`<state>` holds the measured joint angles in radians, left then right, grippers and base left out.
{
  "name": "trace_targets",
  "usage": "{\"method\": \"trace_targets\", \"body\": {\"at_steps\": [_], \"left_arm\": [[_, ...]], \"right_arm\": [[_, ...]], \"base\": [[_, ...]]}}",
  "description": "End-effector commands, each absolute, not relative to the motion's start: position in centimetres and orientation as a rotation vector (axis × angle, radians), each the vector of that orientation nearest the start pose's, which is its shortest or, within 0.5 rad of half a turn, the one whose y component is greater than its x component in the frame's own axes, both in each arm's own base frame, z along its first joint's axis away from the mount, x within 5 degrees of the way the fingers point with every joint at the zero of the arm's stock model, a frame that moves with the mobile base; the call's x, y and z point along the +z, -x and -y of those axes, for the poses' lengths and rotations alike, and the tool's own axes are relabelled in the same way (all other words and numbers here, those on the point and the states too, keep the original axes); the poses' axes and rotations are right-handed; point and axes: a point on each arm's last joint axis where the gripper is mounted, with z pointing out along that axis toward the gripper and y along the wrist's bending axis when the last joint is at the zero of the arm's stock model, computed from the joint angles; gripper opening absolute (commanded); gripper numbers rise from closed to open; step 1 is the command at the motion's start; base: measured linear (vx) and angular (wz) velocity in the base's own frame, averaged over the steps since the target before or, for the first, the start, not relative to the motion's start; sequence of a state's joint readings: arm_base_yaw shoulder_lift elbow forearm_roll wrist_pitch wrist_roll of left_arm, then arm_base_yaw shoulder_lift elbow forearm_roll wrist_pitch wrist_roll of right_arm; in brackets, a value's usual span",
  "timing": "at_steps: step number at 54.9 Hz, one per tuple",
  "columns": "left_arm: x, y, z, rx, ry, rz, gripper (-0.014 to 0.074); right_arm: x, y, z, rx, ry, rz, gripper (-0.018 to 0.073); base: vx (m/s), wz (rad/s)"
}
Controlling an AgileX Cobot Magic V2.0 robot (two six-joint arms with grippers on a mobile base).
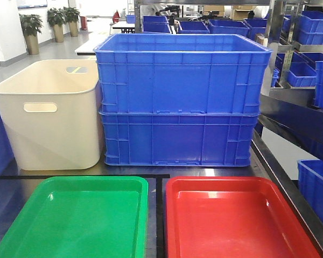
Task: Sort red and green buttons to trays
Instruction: 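Lower the green button into the green tray and red into red tray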
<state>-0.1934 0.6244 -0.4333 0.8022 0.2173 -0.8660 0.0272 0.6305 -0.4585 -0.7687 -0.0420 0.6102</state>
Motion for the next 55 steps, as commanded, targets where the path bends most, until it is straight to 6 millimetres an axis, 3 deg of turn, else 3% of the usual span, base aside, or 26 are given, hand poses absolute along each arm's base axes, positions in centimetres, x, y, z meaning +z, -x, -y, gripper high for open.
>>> {"method": "trace_targets", "body": {"at_steps": [1,43,55], "left_arm": [[30.6,-13.3,1.6,-0.092,-0.036,-1.753,0.0005],[30.9,-13.4,1.9,-0.12,-0.053,-1.726,0.0005],[31.5,-14.4,3.7,-0.283,-0.158,-1.626,0.0005]], "right_arm": [[33.2,-13.7,-1.0,-0.059,0.21,-1.53,-0.0009],[33.4,-14.0,-1.4,-0.019,0.241,-1.492,-0.0009],[33.1,-15.7,-3.4,0.1,0.447,-1.4,-0.0009]], "base": [[0.0,0.0],[0.0,0.0],[0.0,0.0]]}}
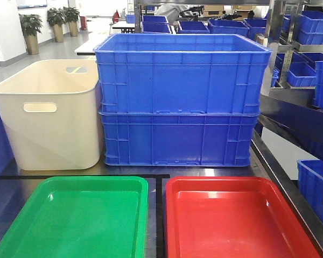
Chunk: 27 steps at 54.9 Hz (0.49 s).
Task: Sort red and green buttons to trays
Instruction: 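Lower the green button into the green tray and red into red tray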
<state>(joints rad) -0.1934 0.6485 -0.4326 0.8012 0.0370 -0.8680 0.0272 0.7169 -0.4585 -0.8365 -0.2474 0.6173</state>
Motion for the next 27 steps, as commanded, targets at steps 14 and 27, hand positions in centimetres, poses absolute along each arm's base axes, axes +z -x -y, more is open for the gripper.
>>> {"method": "trace_targets", "body": {"at_steps": [14,27], "left_arm": [[29.0,-19.0,6.8,-0.522,-0.316,-1.653,0.0005],[26.2,-24.7,9.6,-0.659,-0.49,-1.708,0.0005]], "right_arm": [[29.4,-19.4,-5.6,0.382,0.604,-1.507,-0.0009],[24.4,-23.1,-6.3,0.41,0.755,-1.567,-0.0008]], "base": [[0.0,0.0],[0.0,0.0]]}}
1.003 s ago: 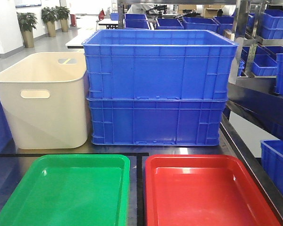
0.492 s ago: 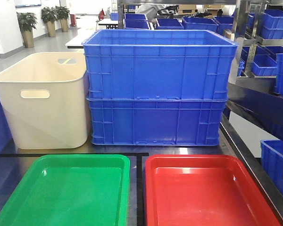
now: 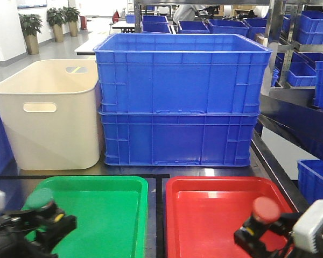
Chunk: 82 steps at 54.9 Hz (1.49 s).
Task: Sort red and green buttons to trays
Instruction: 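Lower the green button into the green tray and red into red tray, then open both grippers to release the buttons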
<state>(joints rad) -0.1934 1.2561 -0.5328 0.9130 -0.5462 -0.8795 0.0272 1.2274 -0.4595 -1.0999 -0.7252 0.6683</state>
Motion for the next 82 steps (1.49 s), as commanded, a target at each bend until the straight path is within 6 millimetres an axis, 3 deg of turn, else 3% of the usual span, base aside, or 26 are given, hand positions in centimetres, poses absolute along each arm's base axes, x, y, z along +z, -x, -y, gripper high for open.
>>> {"method": "trace_targets", "body": {"at_steps": [1,12,25,33,42,51,57,64,82], "left_arm": [[26.0,-24.9,9.7,-0.662,-0.5,-1.712,0.0005],[23.9,-27.3,10.6,-0.657,-0.613,-1.776,0.0016],[21.8,-27.7,10.8,-0.611,-0.738,-1.829,0.0118],[21.4,-27.8,10.8,-0.596,-0.764,-1.83,0.0274],[21.4,-27.9,10.8,-0.597,-0.752,-1.832,0.0482],[21.4,-27.9,10.8,-0.597,-0.751,-1.833,0.061],[21.4,-27.9,10.8,-0.592,-0.75,-1.836,0.0627],[22.0,-27.7,10.7,-0.578,-0.75,-1.819,0.062],[26.3,-26.0,10.0,-0.496,-0.742,-1.696,0.0608]], "right_arm": [[24.2,-23.3,-6.3,0.412,0.753,-1.562,-0.0008],[21.6,-25.8,-5.9,0.439,0.599,-1.581,0.0001],[20.1,-26.7,-5.6,0.455,0.513,-1.643,0.0077],[20.0,-26.7,-5.5,0.453,0.513,-1.647,0.0195],[20.0,-26.7,-5.5,0.451,0.513,-1.651,0.039],[20.0,-26.7,-5.5,0.451,0.511,-1.652,0.0565],[20.1,-26.6,-5.5,0.45,0.512,-1.648,0.0629],[20.7,-26.5,-5.5,0.446,0.515,-1.626,0.0634],[24.7,-24.8,-5.5,0.393,0.534,-1.479,0.0604]], "base": [[0.0,0.0],[0.0,0.0],[0.0,0.0],[0.0,0.0],[0.0,0.0],[0.0,0.0],[0.0,0.0],[0.0,0.0],[0.0,0.0]]}}
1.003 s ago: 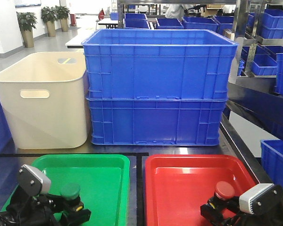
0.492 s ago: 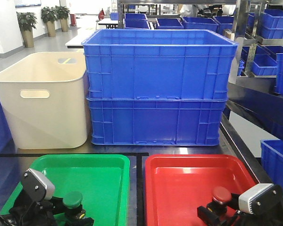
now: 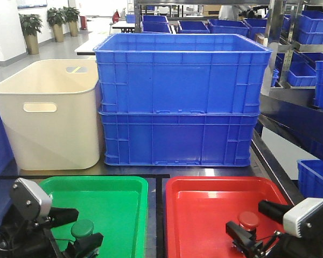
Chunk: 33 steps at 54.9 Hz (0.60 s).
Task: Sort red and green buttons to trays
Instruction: 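Open both grippers to release the buttons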
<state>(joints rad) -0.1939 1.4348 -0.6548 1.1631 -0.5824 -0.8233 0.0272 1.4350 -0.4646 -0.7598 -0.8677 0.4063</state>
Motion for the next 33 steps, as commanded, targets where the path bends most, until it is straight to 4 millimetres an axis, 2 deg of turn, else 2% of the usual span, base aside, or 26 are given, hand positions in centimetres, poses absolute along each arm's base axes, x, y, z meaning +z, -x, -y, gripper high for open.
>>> {"method": "trace_targets", "body": {"at_steps": [1,11,19,24,29,33], "left_arm": [[26.6,-25.8,10.0,-0.488,-0.74,-1.687,0.0606],[30.0,-23.8,9.3,-0.433,-0.702,-1.593,0.0565],[31.9,-22.0,8.1,-0.355,-0.622,-1.62,0.0445],[31.8,-20.6,7.2,-0.306,-0.569,-1.685,0.0307],[30.4,-18.7,6.7,-0.309,-0.572,-1.751,0.015],[29.1,-17.2,6.7,-0.375,-0.571,-1.816,0.0041]], "right_arm": [[25.1,-24.6,-5.5,0.388,0.536,-1.466,0.0602],[28.1,-22.7,-5.1,0.327,0.515,-1.414,0.0555],[30.0,-19.9,-4.2,0.201,0.503,-1.496,0.0437],[30.8,-17.8,-3.9,0.124,0.534,-1.535,0.0324],[31.6,-15.6,-4.1,0.127,0.583,-1.53,0.0177],[31.9,-14.0,-4.3,0.176,0.598,-1.544,0.0066]], "base": [[0.0,0.0],[0.0,0.0],[0.0,0.0],[0.0,0.0],[0.0,0.0],[0.0,0.0]]}}
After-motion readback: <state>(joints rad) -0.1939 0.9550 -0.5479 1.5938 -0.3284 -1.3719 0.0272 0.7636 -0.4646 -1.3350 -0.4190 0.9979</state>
